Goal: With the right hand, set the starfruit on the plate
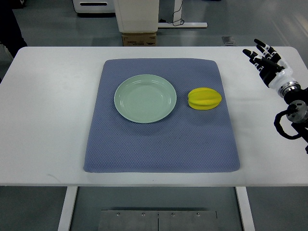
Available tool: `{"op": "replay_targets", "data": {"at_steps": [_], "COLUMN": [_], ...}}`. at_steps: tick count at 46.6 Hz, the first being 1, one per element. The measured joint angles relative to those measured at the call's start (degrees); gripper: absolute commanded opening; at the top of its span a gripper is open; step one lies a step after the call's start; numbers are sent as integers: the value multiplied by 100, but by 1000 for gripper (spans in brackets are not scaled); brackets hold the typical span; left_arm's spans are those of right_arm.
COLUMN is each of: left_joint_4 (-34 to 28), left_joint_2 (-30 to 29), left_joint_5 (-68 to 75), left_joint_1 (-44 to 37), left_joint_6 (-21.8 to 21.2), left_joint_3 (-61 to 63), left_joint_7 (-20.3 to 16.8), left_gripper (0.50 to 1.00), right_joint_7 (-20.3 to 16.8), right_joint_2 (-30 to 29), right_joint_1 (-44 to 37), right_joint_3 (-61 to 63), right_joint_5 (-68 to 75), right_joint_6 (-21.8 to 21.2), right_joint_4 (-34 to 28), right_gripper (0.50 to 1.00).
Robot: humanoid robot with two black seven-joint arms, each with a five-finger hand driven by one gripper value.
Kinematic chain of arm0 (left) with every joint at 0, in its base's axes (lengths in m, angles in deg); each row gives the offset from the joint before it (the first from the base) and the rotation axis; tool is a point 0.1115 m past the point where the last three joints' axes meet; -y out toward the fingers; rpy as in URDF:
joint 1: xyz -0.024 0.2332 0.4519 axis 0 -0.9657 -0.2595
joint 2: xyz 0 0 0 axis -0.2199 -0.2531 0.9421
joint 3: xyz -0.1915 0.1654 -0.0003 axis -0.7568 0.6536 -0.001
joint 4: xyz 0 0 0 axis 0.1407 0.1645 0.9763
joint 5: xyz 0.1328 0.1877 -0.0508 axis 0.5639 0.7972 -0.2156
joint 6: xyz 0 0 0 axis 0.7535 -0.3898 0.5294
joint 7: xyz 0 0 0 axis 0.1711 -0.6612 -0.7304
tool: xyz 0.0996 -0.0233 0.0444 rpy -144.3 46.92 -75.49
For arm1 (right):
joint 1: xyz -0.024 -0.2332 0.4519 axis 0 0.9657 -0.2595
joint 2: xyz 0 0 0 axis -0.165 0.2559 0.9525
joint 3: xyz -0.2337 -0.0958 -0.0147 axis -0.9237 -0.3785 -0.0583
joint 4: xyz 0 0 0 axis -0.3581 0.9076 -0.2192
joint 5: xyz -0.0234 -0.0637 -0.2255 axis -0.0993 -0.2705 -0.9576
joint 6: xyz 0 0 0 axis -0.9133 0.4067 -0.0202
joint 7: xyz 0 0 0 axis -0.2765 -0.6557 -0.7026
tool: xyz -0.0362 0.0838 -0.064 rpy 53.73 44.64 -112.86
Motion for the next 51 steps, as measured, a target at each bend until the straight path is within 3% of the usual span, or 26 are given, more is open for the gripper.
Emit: {"op": "replay_targets", "data": {"at_steps": [51], "left_joint_4": [-36], "left_joint_2": [0], "left_joint_5": [1], "left_joint_1": [-133], "left_joint_6": [2], "left_joint_3": [19], "left_joint_7": [3], "left_gripper": [1000], "right_joint_7": [0], "right_joint_2": [-32], "right_joint_1": [-9], "right_joint_3": [0], "right_joint_5": [0], "right_joint_6": [18], "right_joint_4": [-33], "right_gripper": [1000]}}
